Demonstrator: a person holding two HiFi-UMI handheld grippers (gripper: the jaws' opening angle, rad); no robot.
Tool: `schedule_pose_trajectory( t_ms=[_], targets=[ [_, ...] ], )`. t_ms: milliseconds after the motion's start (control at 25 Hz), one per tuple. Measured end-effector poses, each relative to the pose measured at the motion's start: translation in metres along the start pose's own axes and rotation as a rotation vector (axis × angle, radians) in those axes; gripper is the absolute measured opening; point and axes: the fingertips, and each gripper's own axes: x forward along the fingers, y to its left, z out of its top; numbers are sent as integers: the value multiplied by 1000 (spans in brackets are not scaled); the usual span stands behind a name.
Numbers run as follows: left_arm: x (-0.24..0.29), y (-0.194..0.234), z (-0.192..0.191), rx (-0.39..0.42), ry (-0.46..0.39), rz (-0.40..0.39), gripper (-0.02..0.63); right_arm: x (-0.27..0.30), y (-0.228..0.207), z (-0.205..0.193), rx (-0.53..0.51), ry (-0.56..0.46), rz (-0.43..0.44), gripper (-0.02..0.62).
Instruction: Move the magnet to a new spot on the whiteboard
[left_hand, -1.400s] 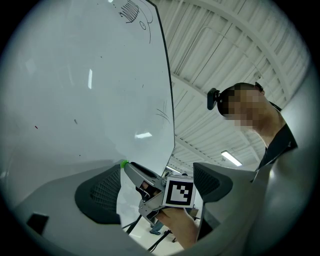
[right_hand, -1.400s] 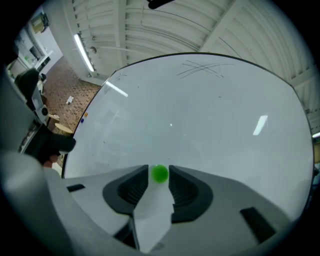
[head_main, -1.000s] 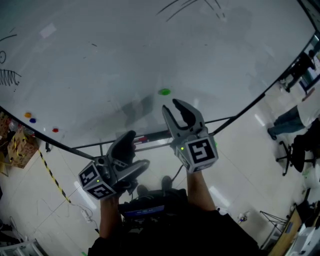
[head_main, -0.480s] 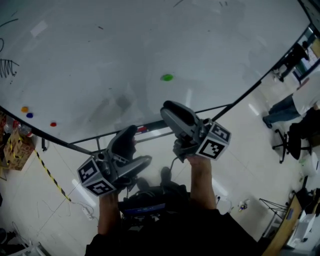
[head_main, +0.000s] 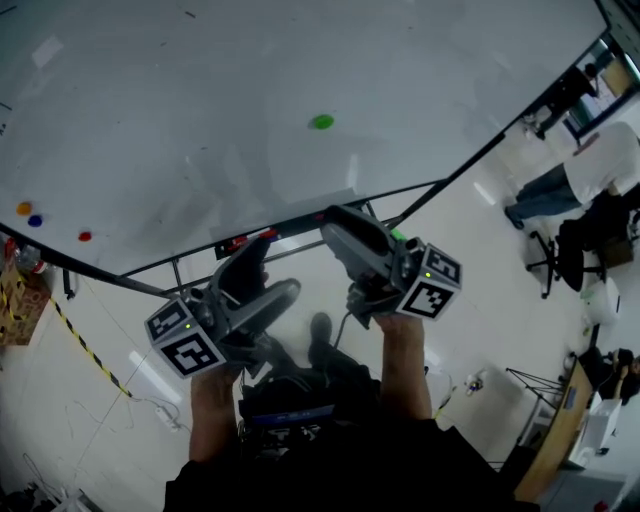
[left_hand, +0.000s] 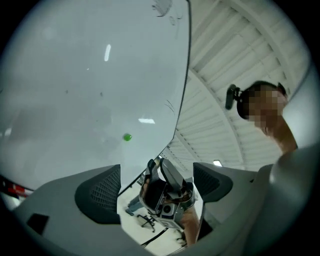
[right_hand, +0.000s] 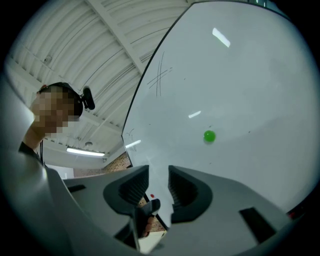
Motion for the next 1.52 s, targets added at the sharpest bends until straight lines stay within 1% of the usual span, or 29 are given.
schedule_pose_trajectory(
  t_ms=[40, 80, 120, 200, 280, 440, 600, 760, 920, 1120, 1320, 1520],
  targets=[
    [-1, 3, -2, -59, -10, 5, 445, -2, 0, -2, 3, 1, -3, 150],
    [-3, 4, -4, -95, -17, 10, 445, -3, 1, -5, 6, 1, -4, 150],
    [-4, 5, -8, -113, -23, 12, 445, -4, 2, -7, 9, 2, 0, 150],
    [-6, 3, -13, -116, -34, 12, 445, -6, 8, -9, 8, 7, 20, 150],
    [-6, -5, -15, -101, -44, 16, 445, -10, 15, -8, 6, 10, 44, 150],
    [0, -26, -19, -44, -45, 46, 445, -25, 29, 4, 12, 2, 97, 150],
    [19, -63, -25, -23, -82, -1, 445, -57, 45, 18, 20, -19, 144, 150],
    [39, -97, -49, -4, -87, -12, 445, -104, 55, 35, 35, -47, 171, 150],
    [51, -126, -78, 19, -93, 10, 445, -147, 63, 48, 59, -69, 202, 150],
    [51, -164, -101, 55, -136, 44, 445, -187, 80, 53, 91, -67, 263, 150],
    [53, -185, -129, 83, -153, 88, 445, -217, 92, 49, 121, -55, 306, 150],
    [65, -201, -154, 99, -129, 89, 445, -242, 104, 53, 124, -73, 335, 150]
  ],
)
